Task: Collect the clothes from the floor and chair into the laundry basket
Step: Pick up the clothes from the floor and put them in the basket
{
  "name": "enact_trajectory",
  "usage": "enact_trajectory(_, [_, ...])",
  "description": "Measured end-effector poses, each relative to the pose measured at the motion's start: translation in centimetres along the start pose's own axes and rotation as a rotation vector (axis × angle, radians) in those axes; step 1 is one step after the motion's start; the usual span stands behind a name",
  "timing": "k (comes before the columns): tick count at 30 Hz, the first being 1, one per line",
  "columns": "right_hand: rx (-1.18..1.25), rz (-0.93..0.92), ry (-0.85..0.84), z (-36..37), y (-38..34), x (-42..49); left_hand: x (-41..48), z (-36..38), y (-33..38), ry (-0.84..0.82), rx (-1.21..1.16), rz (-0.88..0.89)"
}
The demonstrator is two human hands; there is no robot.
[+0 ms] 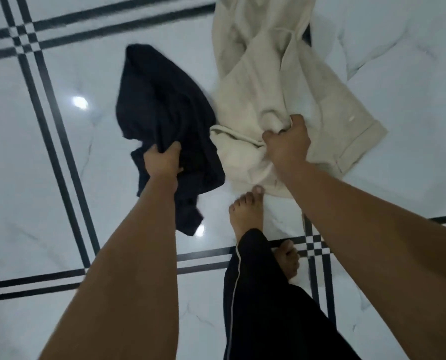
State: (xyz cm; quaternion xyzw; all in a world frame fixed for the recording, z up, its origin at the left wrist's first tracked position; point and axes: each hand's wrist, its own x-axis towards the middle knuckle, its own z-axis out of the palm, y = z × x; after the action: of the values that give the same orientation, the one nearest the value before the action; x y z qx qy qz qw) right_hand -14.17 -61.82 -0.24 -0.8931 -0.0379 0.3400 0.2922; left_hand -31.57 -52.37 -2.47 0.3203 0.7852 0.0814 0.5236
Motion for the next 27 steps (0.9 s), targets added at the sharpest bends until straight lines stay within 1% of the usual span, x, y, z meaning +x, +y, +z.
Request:
enact_trajectory(3, [0.043, 0.031, 0.027, -5.6, -3.1, -2.9, -7.0, -0.3, 3.5, -0.146, 0.004, 0.055])
enact_trajectory(7, [0.099, 0.037, 0.056, -17.4, -9.7, -9.3, -20.0, -1.6, 11.8, -0.376, -0.039, 0.087])
enact_trajectory(8, [0.132, 0.029, 0.084, -21.6, -12.1, -12.0, -24.4, -2.3, 14.5, -0.443, -0.029, 0.098])
enact_trajectory(9, [0.155, 0.037, 0.061, -22.5, -12.5, -12.9, -25.8, -2.4, 15.1, -0.48, -0.036, 0.107])
enact_trajectory(10, [0.168, 0.043, 0.081, -25.6, -14.1, -14.7, -28.8, -2.7, 16.9, -0.528, -0.004, 0.134])
enact_trajectory(11, [0.186, 0.052, 0.068, -26.2, -14.4, -15.4, -29.9, -2.8, 17.1, -0.55, 0.018, 0.147])
enact_trajectory(12, [0.221, 0.056, 0.097, -30.1, -16.2, -17.9, -33.9, -3.5, 19.1, -0.598, 0.052, 0.183])
enact_trajectory(13, [0.254, 0.053, 0.119, -32.3, -17.0, -19.7, -36.8, -4.2, 20.0, -0.641, 0.059, 0.206])
enact_trajectory(14, [0.283, 0.05, 0.152, -35.5, -18.3, -22.7, -40.7, -5.1, 21.5, -0.696, 0.092, 0.245])
enact_trajectory(17, [0.343, 0.038, 0.242, -40.6, -19.6, -27.9, -47.6, -6.2, 23.6, -0.809, 0.182, 0.321])
enact_trajectory(20, [0.417, 0.062, 0.405, -45.7, -19.3, -35.0, -54.3, -7.8, 24.3, -0.951, 0.311, 0.434])
enact_trajectory(24, [0.561, 0.132, 0.62, -48.8, -17.5, -43.4, -60.7, -9.8, 23.6, -1.14, 0.482, 0.597])
enact_trajectory(27, [0.727, 0.231, 0.833, -49.2, -15.0, -51.0, -66.4, -12.2, 21.1, -1.295, 0.661, 0.712])
